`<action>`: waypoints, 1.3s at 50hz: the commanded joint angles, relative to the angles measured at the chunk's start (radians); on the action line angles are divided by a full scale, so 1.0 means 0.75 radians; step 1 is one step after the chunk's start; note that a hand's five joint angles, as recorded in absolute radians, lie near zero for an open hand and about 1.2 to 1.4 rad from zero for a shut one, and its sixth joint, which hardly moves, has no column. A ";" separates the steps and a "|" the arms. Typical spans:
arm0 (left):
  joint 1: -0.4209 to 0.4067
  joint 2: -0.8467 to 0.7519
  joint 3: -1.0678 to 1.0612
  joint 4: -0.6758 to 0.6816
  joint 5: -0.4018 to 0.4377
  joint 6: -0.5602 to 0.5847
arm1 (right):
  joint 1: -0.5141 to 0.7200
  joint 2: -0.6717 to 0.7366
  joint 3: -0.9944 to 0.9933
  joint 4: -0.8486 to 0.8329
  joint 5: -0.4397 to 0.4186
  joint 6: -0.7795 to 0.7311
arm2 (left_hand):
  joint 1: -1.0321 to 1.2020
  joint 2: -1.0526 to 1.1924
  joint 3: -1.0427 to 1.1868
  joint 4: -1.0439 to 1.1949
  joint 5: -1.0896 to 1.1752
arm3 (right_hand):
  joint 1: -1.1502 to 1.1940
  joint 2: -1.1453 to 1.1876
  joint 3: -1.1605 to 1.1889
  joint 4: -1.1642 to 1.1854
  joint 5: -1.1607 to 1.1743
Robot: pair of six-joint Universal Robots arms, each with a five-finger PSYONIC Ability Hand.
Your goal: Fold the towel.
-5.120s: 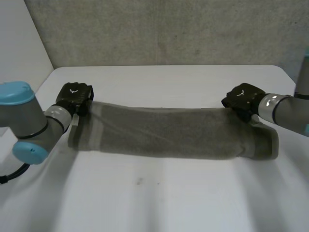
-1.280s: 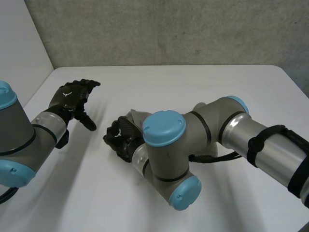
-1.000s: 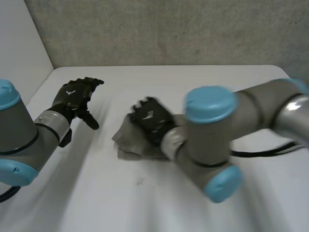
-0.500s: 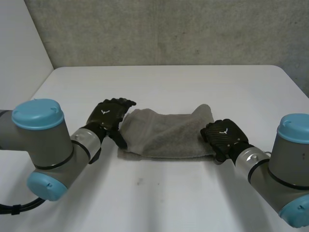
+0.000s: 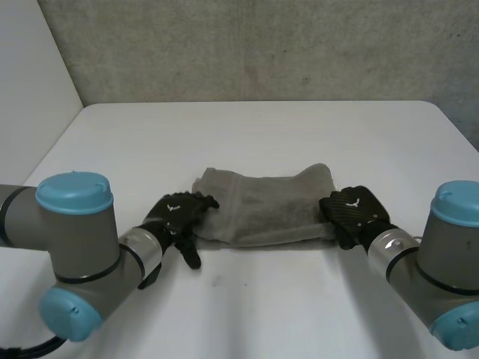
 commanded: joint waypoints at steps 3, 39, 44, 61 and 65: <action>-0.039 0.167 -0.164 -0.029 0.006 -0.001 | -0.130 -0.191 0.006 0.112 0.000 -0.272 | 0.049 0.046 0.045 0.047 0.044 | 0.132 0.136 0.078 0.074 0.090; 0.110 0.309 0.165 0.063 -0.150 -0.167 | 0.600 0.088 -0.547 0.318 -0.012 -0.200 | -0.119 -0.122 -0.123 -0.121 -0.125 | -1.497 -1.493 -1.550 -1.555 -1.539; 0.085 0.237 0.242 0.063 -0.152 -0.232 | 0.435 -0.098 -0.402 0.300 -0.008 0.064 | -0.108 -0.110 -0.111 -0.110 -0.113 | -1.497 -1.493 -1.550 -1.555 -1.539; -0.203 -0.061 0.351 0.052 -0.146 -0.308 | 0.042 -0.191 -0.316 0.312 -0.087 0.521 | -0.080 -0.083 -0.084 -0.082 -0.086 | -1.497 -1.493 -1.550 -1.555 -1.539; -0.240 -0.115 0.374 0.057 -0.146 -0.302 | 0.046 -0.103 -0.367 0.320 -0.092 0.573 | -0.072 -0.075 -0.076 -0.074 -0.078 | -1.497 -1.493 -1.550 -1.555 -1.539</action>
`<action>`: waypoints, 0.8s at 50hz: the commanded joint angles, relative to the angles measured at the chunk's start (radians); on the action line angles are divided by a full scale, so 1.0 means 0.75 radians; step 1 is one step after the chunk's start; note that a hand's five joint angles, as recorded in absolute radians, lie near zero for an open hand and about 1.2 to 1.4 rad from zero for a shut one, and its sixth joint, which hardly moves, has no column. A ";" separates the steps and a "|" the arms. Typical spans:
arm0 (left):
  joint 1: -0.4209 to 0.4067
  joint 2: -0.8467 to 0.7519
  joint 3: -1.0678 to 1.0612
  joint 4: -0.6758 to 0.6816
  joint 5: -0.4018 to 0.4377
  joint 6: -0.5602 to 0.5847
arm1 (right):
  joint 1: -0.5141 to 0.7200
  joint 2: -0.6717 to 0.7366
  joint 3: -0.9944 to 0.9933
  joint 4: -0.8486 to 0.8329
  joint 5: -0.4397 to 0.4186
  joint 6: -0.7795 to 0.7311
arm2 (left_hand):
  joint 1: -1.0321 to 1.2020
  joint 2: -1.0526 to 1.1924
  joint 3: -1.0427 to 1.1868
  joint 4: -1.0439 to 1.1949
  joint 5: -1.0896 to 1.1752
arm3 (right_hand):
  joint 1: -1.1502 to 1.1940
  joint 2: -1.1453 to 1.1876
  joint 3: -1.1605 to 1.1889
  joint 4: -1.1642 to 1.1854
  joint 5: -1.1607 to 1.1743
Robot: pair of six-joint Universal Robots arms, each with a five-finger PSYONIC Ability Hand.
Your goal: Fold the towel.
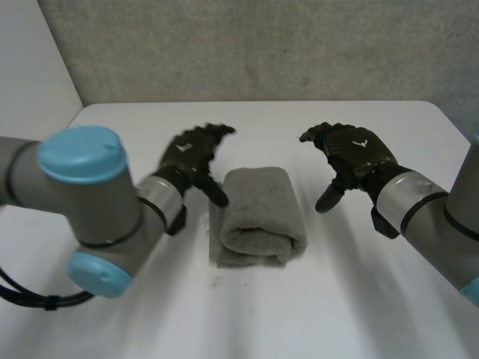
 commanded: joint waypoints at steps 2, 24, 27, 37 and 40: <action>-0.122 -0.152 0.055 0.004 -0.005 0.018 | -0.005 0.188 -0.117 0.008 -0.029 0.098 | 0.062 0.062 0.063 0.062 0.038 | -0.083 -0.094 -0.091 -0.113 -0.080; -0.013 -0.158 -0.140 0.004 -0.099 0.147 | 0.115 0.581 -0.444 0.166 -0.041 0.130 | 0.086 0.086 0.086 0.086 0.061 | -0.083 -0.094 -0.091 -0.113 -0.080; 0.001 -0.154 -0.172 0.004 -0.099 0.163 | 0.154 0.611 -0.468 0.166 -0.039 0.128 | 0.082 0.082 0.082 0.082 0.057 | -0.083 -0.094 -0.091 -0.113 -0.080; 0.001 -0.156 -0.228 0.006 -0.099 0.163 | 0.207 0.710 -0.542 0.164 -0.015 0.120 | 0.078 0.078 0.078 0.078 0.053 | -0.083 -0.094 -0.091 -0.113 -0.080; 0.001 -0.154 -0.221 0.006 -0.099 0.165 | 0.209 0.720 -0.552 0.166 -0.007 0.112 | 0.078 0.078 0.078 0.078 0.053 | -0.083 -0.094 -0.091 -0.113 -0.080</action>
